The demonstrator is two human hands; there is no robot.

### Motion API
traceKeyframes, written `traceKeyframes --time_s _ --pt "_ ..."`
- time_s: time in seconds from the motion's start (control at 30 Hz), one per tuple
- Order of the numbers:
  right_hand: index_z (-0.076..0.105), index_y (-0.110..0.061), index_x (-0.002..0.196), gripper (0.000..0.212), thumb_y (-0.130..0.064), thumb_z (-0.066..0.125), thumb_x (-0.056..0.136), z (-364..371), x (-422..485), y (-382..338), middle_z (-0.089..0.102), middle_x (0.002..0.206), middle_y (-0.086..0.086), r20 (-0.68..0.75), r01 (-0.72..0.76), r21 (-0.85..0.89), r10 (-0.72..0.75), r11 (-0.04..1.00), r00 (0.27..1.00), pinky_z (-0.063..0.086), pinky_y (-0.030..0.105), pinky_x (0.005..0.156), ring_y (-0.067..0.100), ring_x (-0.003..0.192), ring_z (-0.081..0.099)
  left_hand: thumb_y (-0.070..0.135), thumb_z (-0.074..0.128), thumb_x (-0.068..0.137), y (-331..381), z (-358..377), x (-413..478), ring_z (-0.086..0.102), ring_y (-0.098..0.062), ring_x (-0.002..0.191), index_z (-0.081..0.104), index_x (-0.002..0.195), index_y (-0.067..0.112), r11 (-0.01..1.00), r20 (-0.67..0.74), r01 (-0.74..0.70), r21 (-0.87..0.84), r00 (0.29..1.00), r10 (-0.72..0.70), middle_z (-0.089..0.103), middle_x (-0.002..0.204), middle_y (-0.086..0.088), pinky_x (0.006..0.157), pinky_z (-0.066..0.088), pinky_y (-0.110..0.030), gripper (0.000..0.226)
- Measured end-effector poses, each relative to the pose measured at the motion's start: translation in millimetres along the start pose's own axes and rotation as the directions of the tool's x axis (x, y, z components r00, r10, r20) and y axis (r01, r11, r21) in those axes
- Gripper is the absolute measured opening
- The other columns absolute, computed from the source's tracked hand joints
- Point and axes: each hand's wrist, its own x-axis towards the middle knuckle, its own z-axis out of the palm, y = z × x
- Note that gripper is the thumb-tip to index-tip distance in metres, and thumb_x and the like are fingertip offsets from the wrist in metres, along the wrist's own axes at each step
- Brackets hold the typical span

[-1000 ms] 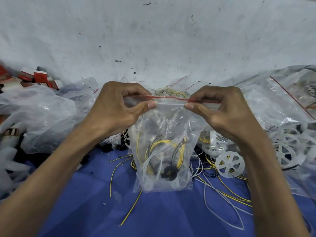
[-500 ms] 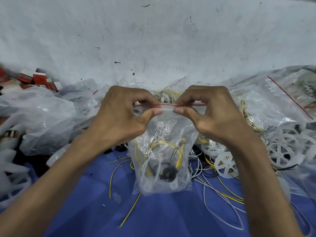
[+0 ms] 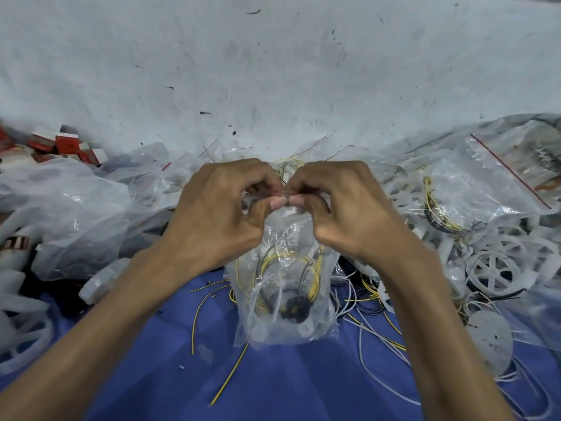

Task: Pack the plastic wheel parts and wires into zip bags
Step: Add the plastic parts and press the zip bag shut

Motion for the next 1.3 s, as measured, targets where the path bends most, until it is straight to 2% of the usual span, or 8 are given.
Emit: traceKeyframes --time_s 0.13,0.23,0.4,0.57,0.8,0.97,1.17,1.3 --pt "0.066 -0.018 0.079 0.01 -0.016 0.057 0.079 0 -1 2 0.066 0.07 -0.004 0.021 -0.047 0.045 0.046 0.998 0.999 0.051 0.039 0.062 0.018 0.068 0.062 0.024 0.066 0.074 -2 1 1 0.061 -0.009 0.065 0.065 0.071 0.018 0.997 -0.001 0.067 -0.025 0.998 -0.067 0.064 0.067 0.008 0.062 0.05 -0.031 0.007" --pt "0.067 -0.023 0.083 0.011 -0.026 0.057 0.081 3 -2 4 0.067 0.074 -0.006 0.052 -0.081 0.031 0.08 0.996 0.995 0.051 0.038 0.066 0.018 0.072 0.061 0.02 0.075 0.078 -7 0 3 0.06 0.003 0.066 0.065 0.074 0.026 0.988 0.058 0.128 -0.087 0.991 -0.123 0.064 0.068 0.016 0.063 0.046 -0.013 0.011" --pt "0.064 -0.015 0.082 0.01 -0.024 0.06 0.084 13 -1 1 0.062 0.07 -0.006 0.039 -0.033 -0.03 0.034 0.999 0.999 0.047 0.034 0.062 0.022 0.069 0.059 0.007 0.068 0.084 -14 -2 2 0.067 -0.009 0.067 0.074 0.079 0.014 0.989 0.097 0.125 -0.076 0.988 -0.117 0.071 0.067 0.0 0.068 0.051 -0.032 0.01" --pt "0.057 -0.014 0.068 0.011 -0.016 0.062 0.078 17 0 4 0.042 0.056 -0.014 -0.06 -0.006 -0.027 0.004 1.0 0.998 0.036 0.029 0.052 0.017 0.054 0.043 0.003 0.068 0.081 -11 4 0 0.065 0.006 0.062 0.07 0.072 0.016 0.993 0.031 0.107 -0.057 0.994 -0.105 0.066 0.06 0.013 0.059 0.051 -0.016 0.016" --pt "0.073 -0.015 0.078 0.006 -0.019 0.071 0.081 15 -8 33 0.068 0.063 -0.005 -0.063 -0.176 0.056 0.18 0.983 0.982 0.051 0.033 0.064 0.014 0.059 0.062 0.01 0.077 0.073 -32 -3 6 0.063 0.007 0.059 0.073 0.074 0.025 0.957 0.053 0.264 -0.119 0.964 -0.26 0.07 0.062 0.008 0.055 0.042 -0.004 0.016" --pt "0.073 -0.016 0.076 0.027 -0.043 0.069 0.075 20 -12 44 0.069 0.061 -0.001 -0.11 -0.241 0.003 0.24 0.971 0.965 0.047 0.027 0.066 0.015 0.06 0.066 0.006 0.077 0.072 -45 -4 8 0.057 0.016 0.056 0.073 0.079 0.021 0.954 0.088 0.276 -0.117 0.96 -0.267 0.064 0.06 0.017 0.055 0.036 0.001 0.016" --pt "0.072 -0.009 0.078 0.003 -0.008 0.07 0.08 28 -17 56 0.063 0.066 -0.016 -0.121 -0.165 0.027 0.167 0.986 0.978 0.033 -0.002 0.058 -0.023 0.057 0.049 -0.005 0.071 0.077 -54 2 6 0.062 0.009 0.056 0.072 0.076 0.018 0.947 0.08 0.301 -0.116 0.953 -0.293 0.064 0.059 0.02 0.055 0.042 -0.001 0.023" --pt "0.07 -0.015 0.071 0.015 -0.028 0.074 0.078 28 -17 58 0.056 0.053 -0.025 -0.165 -0.239 0.084 0.25 0.967 0.954 0.042 0.009 0.053 -0.007 0.046 0.057 0.011 0.076 0.074 -64 2 7 0.06 0.008 0.05 0.071 0.071 0.018 0.938 0.013 0.317 -0.141 0.948 -0.319 0.062 0.052 0.026 0.05 0.038 -0.002 0.009"
